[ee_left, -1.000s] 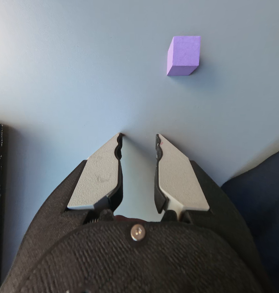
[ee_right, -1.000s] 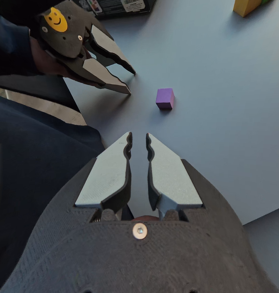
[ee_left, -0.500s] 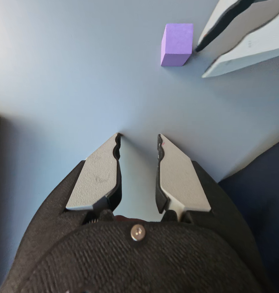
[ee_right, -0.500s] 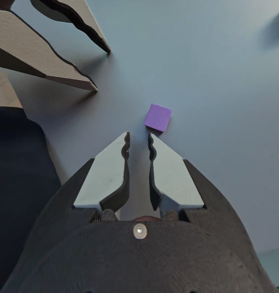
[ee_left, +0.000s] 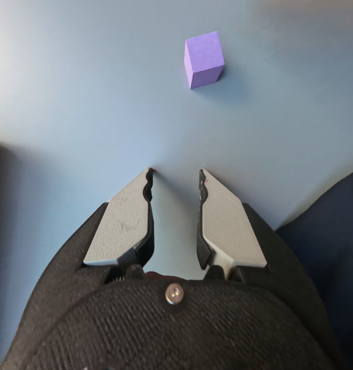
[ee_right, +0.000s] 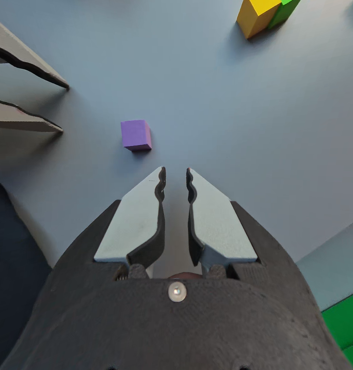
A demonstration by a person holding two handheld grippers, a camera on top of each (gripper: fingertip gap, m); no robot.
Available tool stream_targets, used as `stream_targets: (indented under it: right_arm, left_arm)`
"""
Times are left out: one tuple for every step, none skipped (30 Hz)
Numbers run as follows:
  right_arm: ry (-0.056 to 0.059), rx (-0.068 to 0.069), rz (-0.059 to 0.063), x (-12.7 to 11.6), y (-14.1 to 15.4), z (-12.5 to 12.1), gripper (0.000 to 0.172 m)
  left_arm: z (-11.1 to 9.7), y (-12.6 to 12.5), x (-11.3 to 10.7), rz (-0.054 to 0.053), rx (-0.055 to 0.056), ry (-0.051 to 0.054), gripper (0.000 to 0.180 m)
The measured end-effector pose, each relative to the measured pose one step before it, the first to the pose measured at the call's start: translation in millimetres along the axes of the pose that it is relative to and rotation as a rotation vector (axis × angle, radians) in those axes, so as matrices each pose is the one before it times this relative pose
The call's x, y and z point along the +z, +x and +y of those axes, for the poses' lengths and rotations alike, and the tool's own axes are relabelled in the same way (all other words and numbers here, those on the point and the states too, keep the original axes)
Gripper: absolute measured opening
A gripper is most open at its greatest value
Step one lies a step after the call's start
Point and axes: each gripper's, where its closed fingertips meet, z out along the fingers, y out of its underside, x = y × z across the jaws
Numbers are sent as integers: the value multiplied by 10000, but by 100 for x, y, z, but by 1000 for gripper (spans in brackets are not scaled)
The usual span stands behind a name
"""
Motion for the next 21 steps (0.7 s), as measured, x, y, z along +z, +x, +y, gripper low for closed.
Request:
stream_targets:
  right_arm:
    - [90, 117, -98, -460, -392, 349, 18]
    - [88, 79, -78, -406, -385, 318, 18]
    - [80, 62, -57, -372, -335, 277, 17]
    - [91, 76, -26, -331, -246, 197, 17]
    - [108, 107, -33, -287, -196, 106, 16]
    - [91, 140, -31, -222, -117, 47, 16]
    - [92, 163, -24, -166, -2, -26, 16]
    - [121, 163, -33, -112, 56, -118, 15]
    - [116, 144, -34, -55, 131, -148, 15]
    - [72, 112, -16, 17, 198, -118, 14]
    - [18, 76, -3, 54, 232, -78, 15]
    - [17, 37, -9, 52, 230, -90, 15]
    - [53, 8, -16, 22, 216, -162, 15]
    - [53, -12, -34, 32, 177, -170, 14]
    - [33, -29, -46, 44, 175, -161, 14]
    - [15, -44, -51, 63, 171, -143, 14]
    - [11, -57, -62, 63, 158, -139, 14]
    - [16, -57, -72, 66, 157, -149, 13]
    - [35, -45, -80, 44, 167, -169, 13]
    - [48, -22, -97, 64, 161, -162, 12]
    - [40, -6, -108, 73, 170, -132, 12]
  left_arm:
    - [1, 0, 0, 6, 13, 40, 44]
    - [9, -5, -5, 10, 14, 32, 44]
    - [8, -6, -4, 11, 28, 21, 45]
    - [13, -2, -7, 15, 20, 9, 44]
    - [10, -11, -5, 16, 15, -5, 44]
    - [6, -12, -3, 11, 33, -19, 44]
    - [7, -7, -3, 8, 26, -25, 44]
    - [2, -11, -1, 5, 17, -10, 44]
    - [4, 2, -2, 0, 3, 11, 44]
    - [0, -3, -1, -5, -49, 21, 44]
    - [13, 0, -8, -9, -80, 15, 44]
    - [5, 3, -2, -23, -47, -10, 44]
    - [16, 12, -7, -25, -23, -52, 43]
    - [4, -1, -2, -9, -4, -82, 43]
    - [-2, -12, 11, 3, 42, -86, 43]
    - [-6, 4, 1, 3, 56, -75, 43]
    - [3, -9, -4, 1, 13, -64, 43]
    - [5, -4, 5, -3, -15, -64, 43]
    - [5, -4, 4, -6, -33, -72, 43]
    - [-5, 4, 6, -11, -56, -80, 43]
    - [-15, -16, 0, -34, -78, -70, 43]
